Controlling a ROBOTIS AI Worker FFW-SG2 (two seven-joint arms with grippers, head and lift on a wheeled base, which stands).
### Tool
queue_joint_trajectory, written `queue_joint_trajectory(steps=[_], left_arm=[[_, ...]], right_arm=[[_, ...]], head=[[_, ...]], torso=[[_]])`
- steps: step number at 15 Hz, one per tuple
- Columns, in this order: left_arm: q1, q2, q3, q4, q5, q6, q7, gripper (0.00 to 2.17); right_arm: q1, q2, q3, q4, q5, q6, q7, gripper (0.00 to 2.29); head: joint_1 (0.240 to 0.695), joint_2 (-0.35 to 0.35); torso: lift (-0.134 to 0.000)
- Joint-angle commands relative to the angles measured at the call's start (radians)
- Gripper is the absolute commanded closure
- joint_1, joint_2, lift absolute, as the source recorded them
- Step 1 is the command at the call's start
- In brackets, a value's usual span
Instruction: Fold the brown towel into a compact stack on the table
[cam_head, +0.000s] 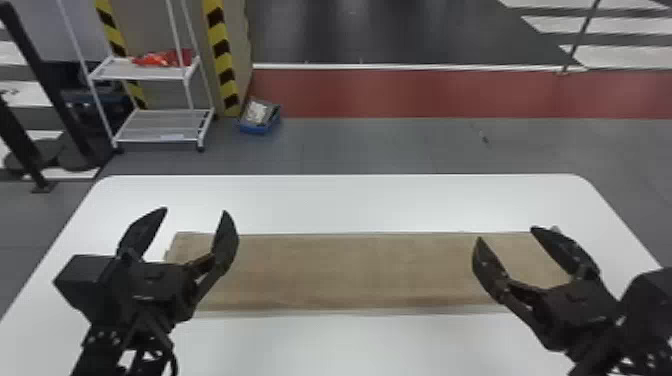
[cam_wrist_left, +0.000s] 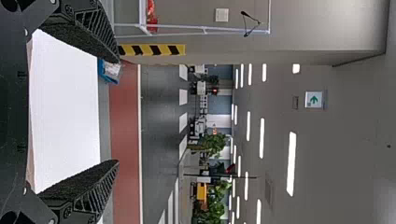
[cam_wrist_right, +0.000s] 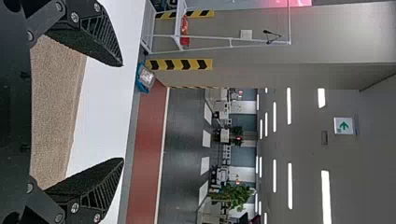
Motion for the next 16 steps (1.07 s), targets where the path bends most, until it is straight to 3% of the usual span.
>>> queue_joint_trajectory(steps=[1,16], left_arm=[[0.001,0.000,0.001,0.000,0.004,0.000,0.000,0.13],[-0.002,0.004,0.004,0.020,0.001,0.000,0.005,0.13]], right_arm=[[0.000,0.002,0.001,-0.001,-0.003,0.001,-0.001,0.18],[0.003,0.002,0.012,0.010,0.005,-0.005,0.007,0.21]], head=[[0.695,-0.010],[0.695,-0.007]], torso=[[-0.125],[-0.125]])
